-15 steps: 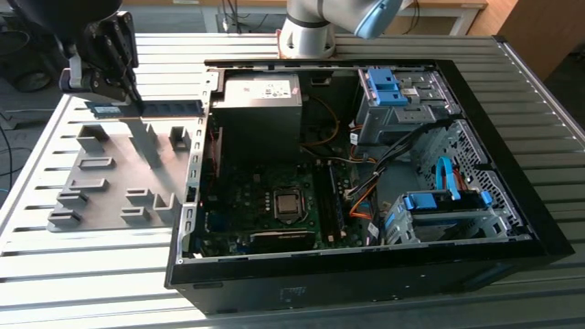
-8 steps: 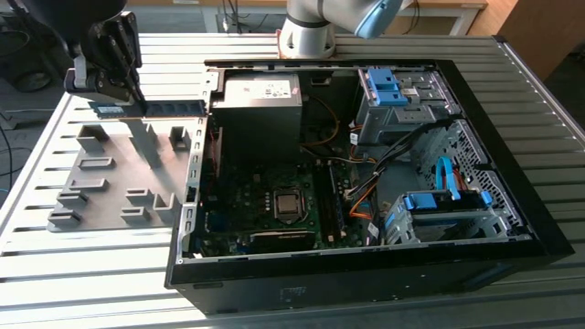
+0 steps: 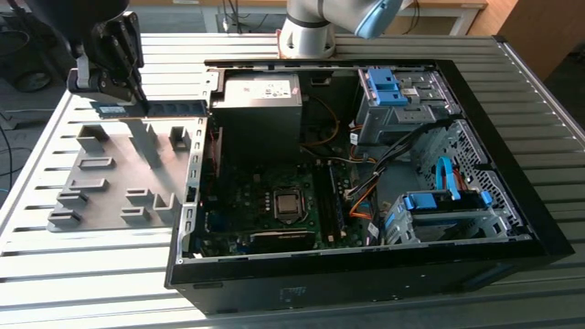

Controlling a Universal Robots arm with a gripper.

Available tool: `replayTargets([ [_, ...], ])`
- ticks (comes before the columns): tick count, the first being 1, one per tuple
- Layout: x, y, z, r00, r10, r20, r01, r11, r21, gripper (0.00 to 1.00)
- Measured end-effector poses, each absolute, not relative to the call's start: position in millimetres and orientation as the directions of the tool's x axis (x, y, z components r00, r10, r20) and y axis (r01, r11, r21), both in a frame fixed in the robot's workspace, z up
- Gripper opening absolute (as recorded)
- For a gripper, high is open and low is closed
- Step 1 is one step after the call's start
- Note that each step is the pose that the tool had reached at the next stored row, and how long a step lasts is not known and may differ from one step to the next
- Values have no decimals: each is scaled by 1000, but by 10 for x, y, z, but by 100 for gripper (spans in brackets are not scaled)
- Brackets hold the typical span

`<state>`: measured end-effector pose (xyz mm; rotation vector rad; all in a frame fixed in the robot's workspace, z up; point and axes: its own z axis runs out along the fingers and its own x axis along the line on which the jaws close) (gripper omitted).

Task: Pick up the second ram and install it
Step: 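Pick up the second ram and move it above second insertion slot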

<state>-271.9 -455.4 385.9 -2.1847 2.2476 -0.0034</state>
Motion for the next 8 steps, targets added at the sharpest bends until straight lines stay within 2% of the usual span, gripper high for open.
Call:
replayTargets([
  [8, -2688, -4554, 3859, -28, -1000, -4, -1000, 28, -7, 14],
])
